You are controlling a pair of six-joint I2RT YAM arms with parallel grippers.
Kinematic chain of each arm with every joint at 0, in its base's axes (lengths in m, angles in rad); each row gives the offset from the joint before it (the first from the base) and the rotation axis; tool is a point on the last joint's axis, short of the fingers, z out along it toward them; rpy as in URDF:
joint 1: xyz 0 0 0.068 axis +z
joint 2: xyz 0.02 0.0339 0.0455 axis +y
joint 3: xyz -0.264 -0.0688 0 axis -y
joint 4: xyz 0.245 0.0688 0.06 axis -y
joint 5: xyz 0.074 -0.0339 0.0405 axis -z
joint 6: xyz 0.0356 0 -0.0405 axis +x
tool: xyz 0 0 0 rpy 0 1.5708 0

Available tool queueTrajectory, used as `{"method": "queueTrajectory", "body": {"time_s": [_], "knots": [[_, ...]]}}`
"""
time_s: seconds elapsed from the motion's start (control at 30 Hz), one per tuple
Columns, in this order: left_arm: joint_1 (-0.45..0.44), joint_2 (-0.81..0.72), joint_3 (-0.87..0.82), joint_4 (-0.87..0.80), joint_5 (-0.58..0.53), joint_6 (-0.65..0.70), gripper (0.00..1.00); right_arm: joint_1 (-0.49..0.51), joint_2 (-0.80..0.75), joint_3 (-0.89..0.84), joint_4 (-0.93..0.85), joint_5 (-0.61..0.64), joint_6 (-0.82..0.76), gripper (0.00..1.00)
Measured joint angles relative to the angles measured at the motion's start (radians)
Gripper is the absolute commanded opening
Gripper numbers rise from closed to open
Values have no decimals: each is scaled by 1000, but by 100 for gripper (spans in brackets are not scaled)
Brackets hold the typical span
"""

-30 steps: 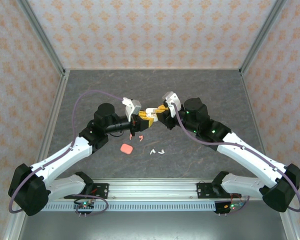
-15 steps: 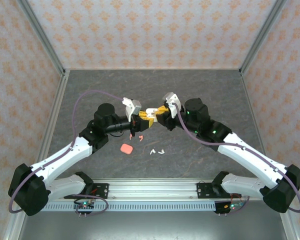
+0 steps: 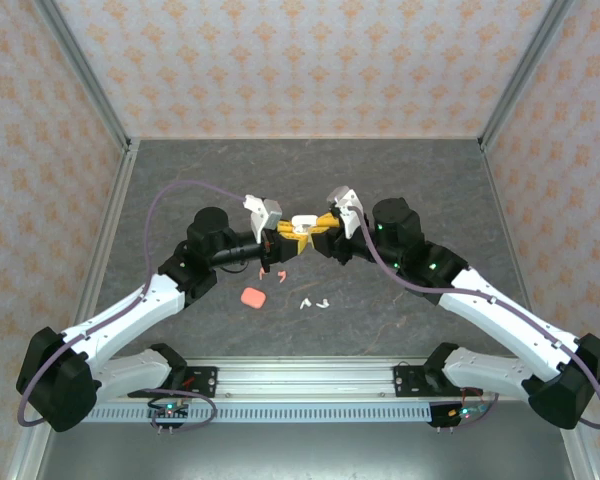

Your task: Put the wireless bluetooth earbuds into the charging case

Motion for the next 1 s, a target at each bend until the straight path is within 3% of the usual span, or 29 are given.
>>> {"method": "queueTrajectory", "body": {"time_s": [0.47, 0.67, 1.0], "knots": [[0, -10, -1, 31, 0, 1, 0, -37, -10, 90, -27, -14, 100, 71], [0, -10, -1, 32, 0, 1, 0, -126, -12, 127, -26, -99, 192, 99], [0, -10, -1, 39, 1, 2, 0, -167, 88, 97, -19, -335, 311, 99]]}}
